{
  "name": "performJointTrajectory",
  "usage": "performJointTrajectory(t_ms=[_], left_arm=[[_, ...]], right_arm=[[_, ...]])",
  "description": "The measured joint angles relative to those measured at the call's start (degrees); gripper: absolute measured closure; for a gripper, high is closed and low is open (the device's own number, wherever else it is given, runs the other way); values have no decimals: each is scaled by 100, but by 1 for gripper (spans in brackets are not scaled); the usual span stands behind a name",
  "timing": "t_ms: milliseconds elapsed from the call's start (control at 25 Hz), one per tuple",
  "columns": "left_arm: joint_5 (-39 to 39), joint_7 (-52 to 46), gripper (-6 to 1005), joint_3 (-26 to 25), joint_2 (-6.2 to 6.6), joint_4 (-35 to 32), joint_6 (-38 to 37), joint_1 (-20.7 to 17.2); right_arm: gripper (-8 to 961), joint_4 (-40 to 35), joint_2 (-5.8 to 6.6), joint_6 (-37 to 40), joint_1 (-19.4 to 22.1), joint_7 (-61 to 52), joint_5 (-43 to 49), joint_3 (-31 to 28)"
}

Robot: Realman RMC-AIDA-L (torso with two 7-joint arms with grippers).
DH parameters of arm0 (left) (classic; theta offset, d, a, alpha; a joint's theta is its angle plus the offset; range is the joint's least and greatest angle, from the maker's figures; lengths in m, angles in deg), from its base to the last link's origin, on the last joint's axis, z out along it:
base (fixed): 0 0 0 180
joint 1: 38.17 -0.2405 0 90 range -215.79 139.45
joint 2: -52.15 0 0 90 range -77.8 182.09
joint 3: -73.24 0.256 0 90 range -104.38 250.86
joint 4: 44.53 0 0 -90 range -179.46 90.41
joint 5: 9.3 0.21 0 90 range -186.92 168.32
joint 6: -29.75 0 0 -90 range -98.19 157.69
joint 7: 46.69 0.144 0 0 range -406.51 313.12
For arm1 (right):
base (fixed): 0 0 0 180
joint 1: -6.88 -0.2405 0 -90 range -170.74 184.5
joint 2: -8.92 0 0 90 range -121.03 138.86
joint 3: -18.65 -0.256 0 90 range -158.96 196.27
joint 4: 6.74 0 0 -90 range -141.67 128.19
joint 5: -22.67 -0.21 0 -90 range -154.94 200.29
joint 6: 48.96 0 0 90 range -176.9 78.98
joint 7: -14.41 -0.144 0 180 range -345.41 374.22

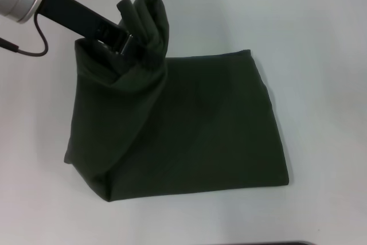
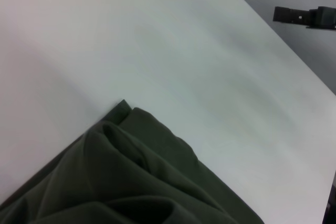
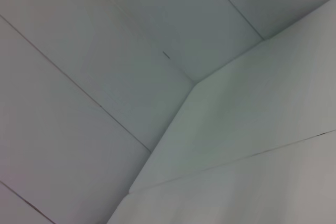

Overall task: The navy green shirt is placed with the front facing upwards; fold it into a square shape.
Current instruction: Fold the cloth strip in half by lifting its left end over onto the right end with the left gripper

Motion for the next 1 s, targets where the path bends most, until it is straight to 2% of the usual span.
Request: performJointTrajectory(t_ms=[440, 1000], left_arm=[[-481, -159, 897, 243, -37, -21, 280, -83], [-841, -169, 891, 490, -41, -241, 626, -148]], right_arm=[[33, 0, 72, 19, -1, -2, 0, 68], [39, 0, 83, 53, 16, -2, -1, 99]])
